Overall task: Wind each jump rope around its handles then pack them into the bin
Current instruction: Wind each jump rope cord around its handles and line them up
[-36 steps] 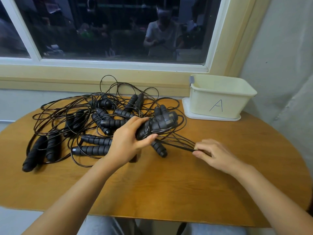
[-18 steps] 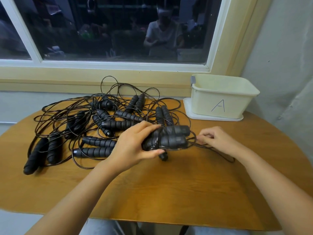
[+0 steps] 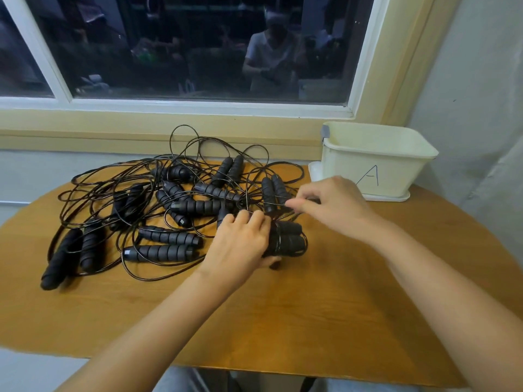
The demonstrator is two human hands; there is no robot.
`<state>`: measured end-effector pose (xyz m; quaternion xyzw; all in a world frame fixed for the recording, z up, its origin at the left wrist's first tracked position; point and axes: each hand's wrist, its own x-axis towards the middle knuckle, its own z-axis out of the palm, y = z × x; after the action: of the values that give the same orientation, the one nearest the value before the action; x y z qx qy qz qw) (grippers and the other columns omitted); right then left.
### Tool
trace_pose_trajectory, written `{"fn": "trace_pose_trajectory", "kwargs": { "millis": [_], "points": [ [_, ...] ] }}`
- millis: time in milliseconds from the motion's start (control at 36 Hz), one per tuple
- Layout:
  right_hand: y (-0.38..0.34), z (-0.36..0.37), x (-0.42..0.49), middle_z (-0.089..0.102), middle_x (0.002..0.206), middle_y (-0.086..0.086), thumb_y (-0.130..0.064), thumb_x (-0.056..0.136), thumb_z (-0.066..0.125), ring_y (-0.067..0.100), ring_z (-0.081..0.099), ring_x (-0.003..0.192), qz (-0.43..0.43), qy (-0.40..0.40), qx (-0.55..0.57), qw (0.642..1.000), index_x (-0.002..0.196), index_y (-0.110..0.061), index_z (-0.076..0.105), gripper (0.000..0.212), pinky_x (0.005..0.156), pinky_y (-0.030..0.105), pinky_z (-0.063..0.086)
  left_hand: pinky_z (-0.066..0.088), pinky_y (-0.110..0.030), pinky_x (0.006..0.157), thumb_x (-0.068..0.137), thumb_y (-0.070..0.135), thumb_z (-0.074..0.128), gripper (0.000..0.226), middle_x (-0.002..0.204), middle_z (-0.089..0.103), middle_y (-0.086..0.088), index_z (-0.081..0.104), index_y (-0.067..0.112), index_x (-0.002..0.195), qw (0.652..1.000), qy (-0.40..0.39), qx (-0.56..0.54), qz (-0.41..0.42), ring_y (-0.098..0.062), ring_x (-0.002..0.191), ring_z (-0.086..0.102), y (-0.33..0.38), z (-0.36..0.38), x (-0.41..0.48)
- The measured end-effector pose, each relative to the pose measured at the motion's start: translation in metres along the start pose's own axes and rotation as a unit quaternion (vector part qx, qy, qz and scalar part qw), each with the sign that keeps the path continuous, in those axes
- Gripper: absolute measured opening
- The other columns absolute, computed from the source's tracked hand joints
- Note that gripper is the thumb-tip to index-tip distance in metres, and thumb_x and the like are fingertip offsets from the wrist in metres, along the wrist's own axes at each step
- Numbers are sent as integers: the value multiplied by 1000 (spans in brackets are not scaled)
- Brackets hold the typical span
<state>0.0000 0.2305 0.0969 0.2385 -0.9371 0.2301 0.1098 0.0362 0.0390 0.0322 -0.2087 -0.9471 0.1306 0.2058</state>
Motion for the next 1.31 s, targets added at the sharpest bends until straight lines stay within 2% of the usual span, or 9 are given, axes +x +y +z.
{"fn": "trace_pose_trajectory", "kwargs": {
  "millis": [83, 194, 389, 444, 556, 806, 972, 1194, 1306],
  "points": [
    [-3, 7, -15, 45, 46, -12, -46, 94, 59, 4, 44, 48, -11, 9, -12, 1000, 76, -26, 72, 30, 54, 16, 29, 46, -35, 79, 85, 66, 55, 71, 113, 60, -4, 53, 12, 131, 997, -27, -13, -67, -25, 102, 59, -5, -4, 3],
    [-1, 20, -37, 46, 49, -14, -40, 98, 56, 0, 43, 45, -43, 28, -38, 998, 85, -27, 74, 26, 50, 18, 24, 50, -35, 58, 70, 70, 66, 67, 83, 65, -5, 69, 13, 104, 993, -19, -14, -114, -26, 74, 63, -13, 3, 7],
    [-4, 42, -73, 60, 63, -12, -40, 100, 35, 6, 56, 56, -78, 80, -67, 992, 90, -25, 72, 41, 47, 15, 36, 47, -35, 79, 77, 80, 35, 84, 116, 59, -2, 49, 21, 135, 984, -10, -97, -150, -25, 108, 57, -17, 0, 12],
    [-7, 48, -81, 64, 67, -13, -34, 98, 40, 6, 62, 61, -96, 117, -68, 986, 94, -24, 74, 35, 62, 5, 40, 47, -35, 77, 67, 85, 27, 97, 118, 58, -2, 48, 20, 137, 978, -20, -129, -162, -25, 108, 56, -17, -1, 11],
    [-6, 63, -91, 74, 79, -7, -27, 94, 46, 10, 71, 71, -120, 157, -95, 976, 104, -14, 75, 34, 88, 20, 44, 40, -29, 72, 57, 89, 27, 106, 120, 58, 2, 49, 23, 137, 959, -2, -235, -160, -21, 109, 54, -17, 4, 7],
    [7, 98, -96, 64, 80, -1, -7, 91, 66, 15, 62, 71, -143, 167, -164, 962, 110, -7, 71, 19, 62, 25, 51, 48, -31, 79, 53, 97, 41, 107, 116, 63, 6, 54, 23, 130, 929, 57, -340, -136, -17, 108, 59, -3, 2, 3],
    [12, 102, -93, 70, 88, 4, -9, 92, 54, 19, 67, 78, -173, 181, -171, 953, 105, -5, 72, 23, 67, 27, 57, 44, -24, 75, 62, 89, 48, 94, 111, 65, 8, 57, 23, 128, 937, 79, -315, -126, -14, 101, 62, 5, 0, 0],
    [24, 100, -88, 70, 84, -2, -25, 93, 50, 13, 67, 77, -166, 139, -113, 970, 92, -13, 69, 23, 59, 26, 57, 32, -48, 98, 85, 74, 38, 73, 89, 60, 0, 61, 11, 114, 979, 177, -91, -36, -24, 82, 59, 8, -1, 3],
    [35, 98, -85, 72, 89, -8, -35, 93, 51, 7, 66, 81, -132, 86, -43, 987, 96, -17, 71, 27, 60, 22, 54, 42, -36, 72, 83, 72, 39, 75, 90, 59, -3, 60, 8, 116, 980, 176, -90, -12, -24, 78, 58, 4, 0, 5]
  ]
}}
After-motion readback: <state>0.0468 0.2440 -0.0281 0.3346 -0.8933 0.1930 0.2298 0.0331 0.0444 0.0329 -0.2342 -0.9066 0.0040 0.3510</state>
